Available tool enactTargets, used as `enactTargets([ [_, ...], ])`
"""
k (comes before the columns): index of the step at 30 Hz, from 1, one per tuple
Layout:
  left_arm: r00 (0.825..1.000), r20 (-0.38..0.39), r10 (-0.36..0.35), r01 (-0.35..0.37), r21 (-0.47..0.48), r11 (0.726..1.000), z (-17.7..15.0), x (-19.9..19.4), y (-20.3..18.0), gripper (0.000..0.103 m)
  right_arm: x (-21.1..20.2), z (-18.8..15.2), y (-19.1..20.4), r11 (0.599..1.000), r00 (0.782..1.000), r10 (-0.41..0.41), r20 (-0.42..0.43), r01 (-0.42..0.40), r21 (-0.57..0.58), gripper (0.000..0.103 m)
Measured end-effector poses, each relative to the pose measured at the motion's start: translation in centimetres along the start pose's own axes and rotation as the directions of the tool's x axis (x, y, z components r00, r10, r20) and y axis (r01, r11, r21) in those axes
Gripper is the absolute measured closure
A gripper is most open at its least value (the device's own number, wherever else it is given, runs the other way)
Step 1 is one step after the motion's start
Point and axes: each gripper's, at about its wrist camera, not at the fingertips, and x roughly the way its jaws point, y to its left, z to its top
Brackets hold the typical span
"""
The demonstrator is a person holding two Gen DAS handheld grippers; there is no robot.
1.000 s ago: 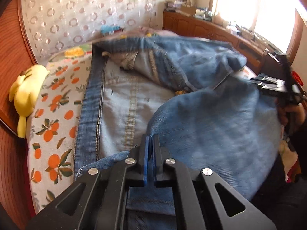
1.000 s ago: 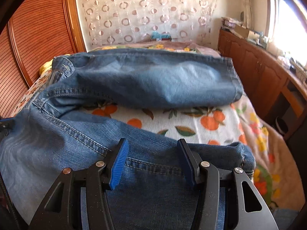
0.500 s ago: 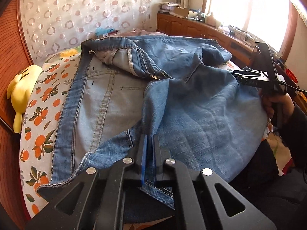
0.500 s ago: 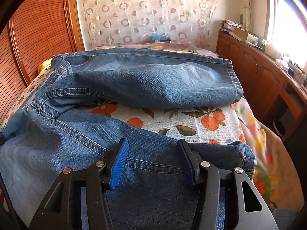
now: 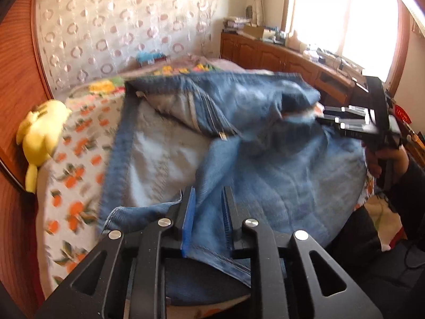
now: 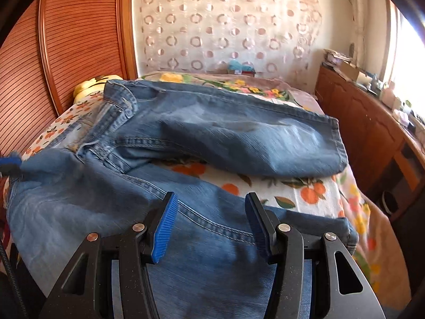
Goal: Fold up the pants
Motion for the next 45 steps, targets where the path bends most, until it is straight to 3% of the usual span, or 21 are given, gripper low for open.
enactTargets([
  [5,0.998,0.039,0.046,-0.046,-0.004,0.999,3.0,-0.1,2.1,0.082,0.7,-0.7,-0.3,0.999,0.999,-0.036,0.007,0.036,0.032,0.048],
  [9,0.998,0.007,0.062,-0.062,0.016,0.998,5.1,2.4,3.5,0.081,1.5,-0.8,-0.8,0.998,0.999,-0.046,0.005,0.046,0.053,0.048],
  [10,0.999,-0.012,0.05,-0.049,0.026,0.998,5.5,3.4,3.7,0.078,1.7,-1.0,-0.8,0.997,0.999,-0.045,0.0,0.045,0.055,0.048],
  [11,0.998,-0.045,0.045,-0.044,0.035,0.998,5.9,4.8,3.9,0.064,2.0,-1.0,-0.8,0.997,0.999,-0.041,-0.005,0.041,0.059,0.048],
  [12,0.997,-0.058,0.048,-0.046,0.038,0.998,5.9,5.5,4.0,0.058,2.1,-1.0,-0.8,0.997,0.999,-0.036,-0.008,0.037,0.063,0.048],
  [13,0.995,-0.083,0.048,-0.045,0.04,0.998,5.9,6.8,4.1,0.057,2.0,-1.0,-0.7,0.997,0.999,-0.036,-0.004,0.036,0.065,0.048],
  [17,0.989,-0.146,0.021,-0.014,0.05,0.999,4.8,9.0,3.3,0.057,1.8,-1.3,-0.4,0.997,0.999,-0.048,0.015,0.047,0.062,0.048],
  [30,0.986,-0.165,-0.029,0.037,0.044,0.998,0.7,7.9,-0.5,0.057,1.8,-1.6,-1.5,0.996,1.0,-0.019,0.017,0.018,0.084,0.048],
  [45,0.993,-0.111,-0.038,0.037,-0.007,0.999,-1.6,7.1,-1.0,0.061,2.4,-1.3,-1.9,0.996,1.0,-0.006,-0.002,0.007,0.089,0.048],
])
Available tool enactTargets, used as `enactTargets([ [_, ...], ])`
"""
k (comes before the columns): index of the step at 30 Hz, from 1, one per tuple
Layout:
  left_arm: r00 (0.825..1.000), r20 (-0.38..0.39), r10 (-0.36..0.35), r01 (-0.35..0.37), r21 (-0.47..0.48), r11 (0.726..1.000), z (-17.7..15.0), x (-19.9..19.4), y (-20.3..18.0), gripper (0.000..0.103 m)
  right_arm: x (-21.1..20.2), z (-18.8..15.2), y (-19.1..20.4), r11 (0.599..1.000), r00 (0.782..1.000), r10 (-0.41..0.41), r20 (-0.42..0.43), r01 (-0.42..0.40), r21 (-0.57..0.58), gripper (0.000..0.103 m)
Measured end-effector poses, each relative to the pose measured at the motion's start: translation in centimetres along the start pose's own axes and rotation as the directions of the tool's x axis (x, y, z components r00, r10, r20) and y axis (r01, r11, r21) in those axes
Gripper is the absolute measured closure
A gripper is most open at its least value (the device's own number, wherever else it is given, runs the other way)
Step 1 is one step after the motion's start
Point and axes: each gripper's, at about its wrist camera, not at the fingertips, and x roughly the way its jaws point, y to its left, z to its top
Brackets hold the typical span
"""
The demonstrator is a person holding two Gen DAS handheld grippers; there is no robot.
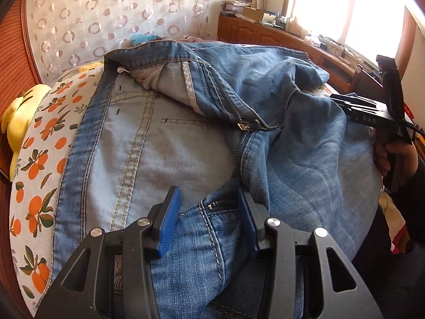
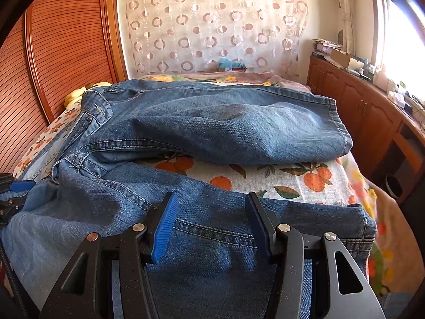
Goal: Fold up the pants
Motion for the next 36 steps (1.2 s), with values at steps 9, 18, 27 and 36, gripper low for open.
enactTargets([
  [9,1.0,0.0,-0.015,0.015,0.001,1.0,-0.4,-0.6,0.2,0.078,0.0,0.0,-0.2,1.0,1.0,0.001,0.003,-0.001,0.0,0.048],
  [18,0.992,0.099,0.08,-0.083,0.03,0.996,1.0,-3.5,0.7,0.083,0.0,-0.2,-0.4,1.0,1.0,0.0,0.012,0.0,0.006,0.048],
  [27,0.955,0.188,0.23,-0.23,-0.021,0.973,5.7,-4.2,5.7,0.083,-0.2,-0.4,-0.4,1.0,1.0,0.006,0.013,-0.006,0.012,0.048],
  [36,0.96,0.095,0.263,-0.264,-0.008,0.965,5.9,0.9,7.3,0.076,-0.2,-0.5,-0.4,1.0,1.0,0.009,0.014,-0.009,0.014,0.048],
])
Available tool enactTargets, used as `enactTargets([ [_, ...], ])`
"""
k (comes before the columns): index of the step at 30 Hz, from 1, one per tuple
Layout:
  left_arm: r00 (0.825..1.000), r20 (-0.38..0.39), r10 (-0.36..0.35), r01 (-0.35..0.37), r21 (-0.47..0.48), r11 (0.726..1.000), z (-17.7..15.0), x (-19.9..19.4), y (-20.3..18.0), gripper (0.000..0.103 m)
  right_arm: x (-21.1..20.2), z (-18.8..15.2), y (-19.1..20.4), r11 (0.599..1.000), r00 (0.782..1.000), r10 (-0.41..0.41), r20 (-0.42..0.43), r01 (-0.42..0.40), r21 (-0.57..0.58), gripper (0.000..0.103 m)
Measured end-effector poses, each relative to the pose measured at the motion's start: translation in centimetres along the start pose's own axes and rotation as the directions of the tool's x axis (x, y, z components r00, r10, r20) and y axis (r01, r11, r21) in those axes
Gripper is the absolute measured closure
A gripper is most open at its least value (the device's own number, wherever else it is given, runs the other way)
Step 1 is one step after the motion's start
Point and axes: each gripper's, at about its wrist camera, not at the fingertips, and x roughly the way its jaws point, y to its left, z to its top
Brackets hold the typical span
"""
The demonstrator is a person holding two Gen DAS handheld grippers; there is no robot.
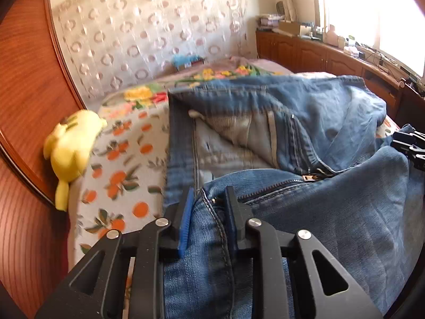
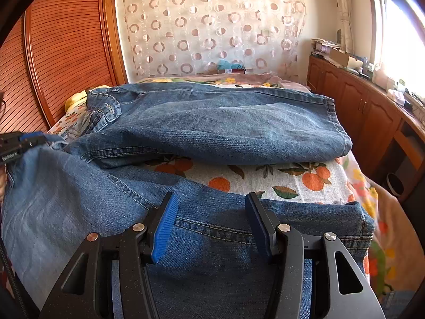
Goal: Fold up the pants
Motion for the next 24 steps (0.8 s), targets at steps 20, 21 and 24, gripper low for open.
enactTargets([
  [20,0.997,-0.077,-0.025,0.021,-0.059,0.998,-2.5,0.2,2.9,0.053,-0.1,0.0,-0.3,1.0,1.0,-0.001,0.002,0.001,-0.001,0.048],
  [21,0.995,-0.095,-0.025,0.021,-0.051,0.998,-3.0,0.5,2.7,0.053,-0.2,-0.1,-0.3,1.0,1.0,-0.001,0.003,0.001,-0.001,0.048],
  [24,0.996,-0.084,-0.03,0.025,-0.059,0.998,-3.7,0.4,2.8,0.053,-0.1,-0.1,-0.4,1.0,1.0,-0.001,0.002,0.001,-0.003,0.048],
])
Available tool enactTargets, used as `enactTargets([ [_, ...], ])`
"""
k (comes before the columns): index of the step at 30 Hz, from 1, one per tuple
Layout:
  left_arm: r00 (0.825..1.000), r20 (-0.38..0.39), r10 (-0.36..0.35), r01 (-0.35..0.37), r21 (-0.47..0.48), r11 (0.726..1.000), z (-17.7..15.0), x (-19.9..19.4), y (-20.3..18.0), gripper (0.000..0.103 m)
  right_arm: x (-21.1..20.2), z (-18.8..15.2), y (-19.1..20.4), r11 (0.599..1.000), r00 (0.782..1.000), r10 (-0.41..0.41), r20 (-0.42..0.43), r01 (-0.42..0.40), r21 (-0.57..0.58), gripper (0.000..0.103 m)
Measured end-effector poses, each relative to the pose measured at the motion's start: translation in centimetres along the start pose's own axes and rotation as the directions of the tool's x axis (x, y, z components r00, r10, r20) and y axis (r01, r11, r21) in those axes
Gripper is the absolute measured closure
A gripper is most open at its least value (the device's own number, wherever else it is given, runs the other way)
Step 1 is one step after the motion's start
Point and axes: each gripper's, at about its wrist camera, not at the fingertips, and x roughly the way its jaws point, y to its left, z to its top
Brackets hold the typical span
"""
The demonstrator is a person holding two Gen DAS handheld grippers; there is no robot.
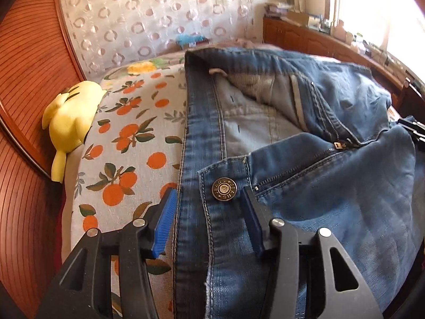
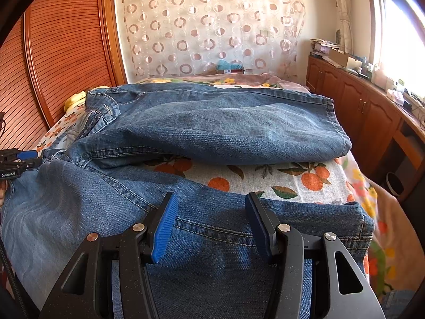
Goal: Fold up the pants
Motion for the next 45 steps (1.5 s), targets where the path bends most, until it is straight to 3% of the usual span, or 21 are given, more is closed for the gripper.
enactTargets([
  [3,1.0,-0.004,-0.008,0.008,-0.006,1.0,0.1,0.0,0.0,0.055,0.0,0.0,0.0,1.0,1.0,0.0,-0.001,0.0,0.0,0.048],
  [6,0.999,-0.008,-0.047,0.047,0.007,0.999,0.4,0.2,-0.4,0.071,-0.1,0.0,-0.1,1.0,1.0,0.0,0.0,0.0,0.0,0.048],
  [10,0.999,-0.018,-0.043,0.044,0.038,0.998,0.7,0.3,-1.1,0.079,-0.1,0.0,-0.1,1.0,1.0,-0.001,0.002,0.001,0.0,0.048],
  [12,0.999,-0.018,-0.044,0.045,0.043,0.998,0.9,0.2,-1.1,0.092,-0.2,0.0,-0.1,1.0,1.0,0.0,0.003,0.0,0.0,0.048],
  [14,0.999,-0.009,-0.042,0.042,0.035,0.998,1.1,0.0,-1.0,0.097,-0.2,0.0,-0.1,1.0,1.0,0.0,0.005,0.0,0.001,0.048],
  [16,1.0,0.026,0.0,0.0,0.024,1.0,1.6,-0.4,-0.8,0.098,-0.2,-0.1,-0.1,1.0,1.0,-0.001,0.006,0.001,-0.001,0.048],
  [23,0.999,0.034,0.009,-0.01,0.008,1.0,3.4,0.7,-0.5,0.099,-0.3,-0.1,-0.1,1.0,1.0,0.001,0.008,-0.001,0.001,0.048],
  [29,1.0,0.023,0.012,-0.011,-0.019,1.0,4.2,0.9,-0.6,0.093,-0.3,-0.2,-0.1,1.0,1.0,0.002,0.006,-0.002,0.002,0.048],
  [31,0.999,0.033,0.009,-0.008,-0.018,1.0,4.5,0.5,-1.0,0.086,-0.3,-0.1,-0.1,1.0,1.0,0.002,0.004,-0.002,0.001,0.048],
  [35,0.996,0.078,-0.042,0.042,0.002,0.999,5.5,-0.4,-2.5,0.055,-0.1,0.0,-0.2,1.0,1.0,0.003,-0.006,-0.003,0.003,0.048],
  [36,0.994,0.087,-0.062,0.061,0.007,0.998,5.9,-0.5,-3.1,0.052,-0.1,0.0,-0.2,1.0,1.0,0.003,-0.005,-0.003,0.004,0.048],
  [45,0.99,0.071,-0.124,0.119,0.074,0.99,10.2,1.8,-9.3,0.052,-0.1,0.0,-0.3,1.0,1.0,0.006,-0.008,-0.006,0.002,0.048],
])
